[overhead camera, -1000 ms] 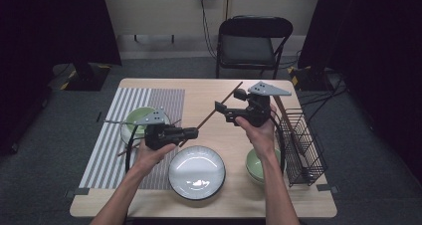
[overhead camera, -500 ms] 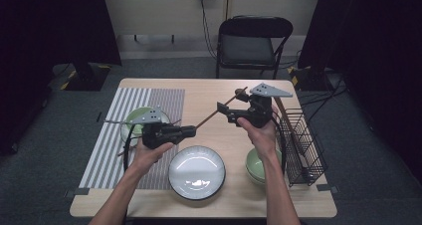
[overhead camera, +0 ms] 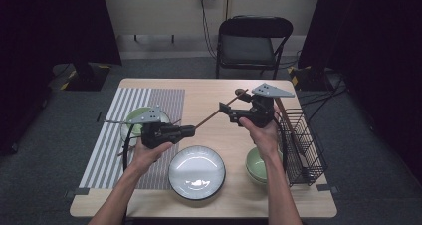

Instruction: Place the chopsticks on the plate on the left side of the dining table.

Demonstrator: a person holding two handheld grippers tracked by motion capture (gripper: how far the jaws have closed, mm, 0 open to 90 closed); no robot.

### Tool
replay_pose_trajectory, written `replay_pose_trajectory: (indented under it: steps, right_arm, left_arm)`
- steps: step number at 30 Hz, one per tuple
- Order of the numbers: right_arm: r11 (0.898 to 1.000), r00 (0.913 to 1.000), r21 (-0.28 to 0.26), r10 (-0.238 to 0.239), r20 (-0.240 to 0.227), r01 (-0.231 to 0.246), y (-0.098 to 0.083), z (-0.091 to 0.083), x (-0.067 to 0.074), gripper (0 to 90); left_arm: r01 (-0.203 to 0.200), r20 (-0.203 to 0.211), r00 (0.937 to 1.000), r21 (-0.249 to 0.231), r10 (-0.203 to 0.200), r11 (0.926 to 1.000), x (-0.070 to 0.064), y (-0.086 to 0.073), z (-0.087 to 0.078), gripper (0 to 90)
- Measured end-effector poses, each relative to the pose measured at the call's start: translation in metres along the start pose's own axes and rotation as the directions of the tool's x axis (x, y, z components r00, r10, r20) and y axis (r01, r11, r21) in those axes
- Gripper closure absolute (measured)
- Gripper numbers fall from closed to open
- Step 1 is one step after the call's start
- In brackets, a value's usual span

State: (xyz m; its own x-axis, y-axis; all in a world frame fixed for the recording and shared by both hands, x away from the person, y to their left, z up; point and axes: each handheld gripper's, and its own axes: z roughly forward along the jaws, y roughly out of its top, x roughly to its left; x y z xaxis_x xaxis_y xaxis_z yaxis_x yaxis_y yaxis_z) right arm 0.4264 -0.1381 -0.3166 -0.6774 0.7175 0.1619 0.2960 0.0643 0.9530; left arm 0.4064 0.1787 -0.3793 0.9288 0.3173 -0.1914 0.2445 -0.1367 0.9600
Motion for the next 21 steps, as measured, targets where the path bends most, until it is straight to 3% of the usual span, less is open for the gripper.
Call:
replay_pose_trajectory:
  steps: [7,12,21]
  right_arm:
    - [1.000,0.9996,-0.019,-0.001,0.027,0.001,0.007,-0.009,-0.006,16.0]
    - [1.000,0.9989,-0.021,0.009,0.046,-0.008,0.006,-0.013,-0.013,16.2]
    - [1.000,0.9988,-0.013,0.019,0.045,-0.018,0.000,-0.010,-0.016,16.1]
  left_arm:
    - [-0.008,0.009,0.9999,0.025,0.008,0.9997,-0.003,-0.001,0.003,84.1]
    - [-0.005,0.010,0.9999,0.016,0.005,0.9999,-0.003,-0.001,0.001,84.1]
    - [-0.002,-0.001,1.0000,0.017,0.002,0.9999,-0.002,-0.001,-0.004,84.1]
